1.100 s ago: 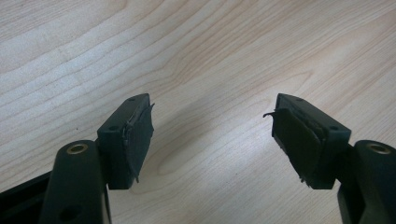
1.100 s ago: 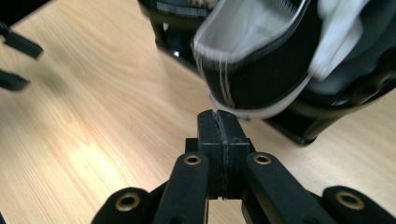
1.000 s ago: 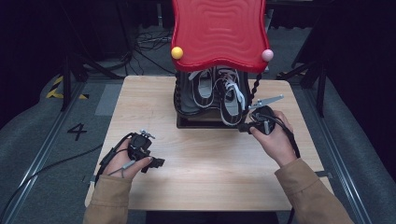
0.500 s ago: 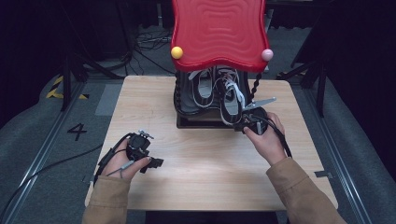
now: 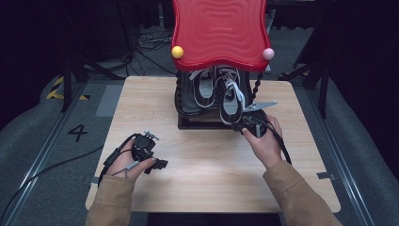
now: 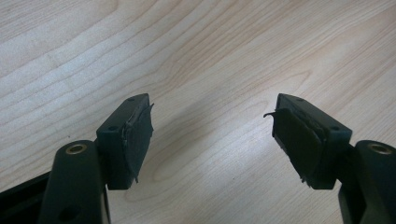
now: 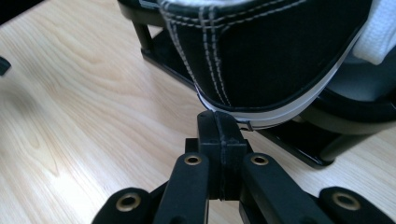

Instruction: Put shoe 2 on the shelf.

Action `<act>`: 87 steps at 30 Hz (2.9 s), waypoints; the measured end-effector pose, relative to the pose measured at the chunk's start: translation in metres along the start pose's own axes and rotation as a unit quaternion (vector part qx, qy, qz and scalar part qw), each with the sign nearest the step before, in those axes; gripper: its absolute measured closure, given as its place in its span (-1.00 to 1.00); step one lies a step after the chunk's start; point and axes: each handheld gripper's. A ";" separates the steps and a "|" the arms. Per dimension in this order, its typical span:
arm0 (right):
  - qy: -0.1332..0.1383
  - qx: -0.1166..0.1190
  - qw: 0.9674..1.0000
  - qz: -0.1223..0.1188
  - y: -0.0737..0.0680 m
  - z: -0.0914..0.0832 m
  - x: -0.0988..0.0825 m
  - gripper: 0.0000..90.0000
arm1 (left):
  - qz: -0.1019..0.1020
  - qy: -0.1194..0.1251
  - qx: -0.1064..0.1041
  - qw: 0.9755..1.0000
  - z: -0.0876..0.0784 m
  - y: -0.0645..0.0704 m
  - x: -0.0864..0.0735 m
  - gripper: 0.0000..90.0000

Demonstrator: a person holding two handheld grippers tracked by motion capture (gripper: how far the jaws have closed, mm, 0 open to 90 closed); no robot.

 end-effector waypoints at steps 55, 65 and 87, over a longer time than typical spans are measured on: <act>0.003 -0.033 0.999 -0.034 0.011 -0.021 0.013 0.53 | -0.011 0.016 0.000 1.000 -0.012 -0.006 -0.008 -0.36; -0.030 -0.041 0.999 0.000 0.037 -0.057 -0.023 0.29 | -0.002 0.018 0.008 1.000 -0.011 -0.011 -0.012 -0.39; -0.172 -0.044 0.982 0.059 0.079 -0.076 -0.085 -0.01 | 0.020 0.020 0.018 0.999 -0.008 -0.015 -0.005 -0.51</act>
Point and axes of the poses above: each handheld gripper's, and its own axes: z roughly forward along the jaws, x roughly out of its top, y roughly to its right, and after that the axes turned 8 degrees about y, right-handed
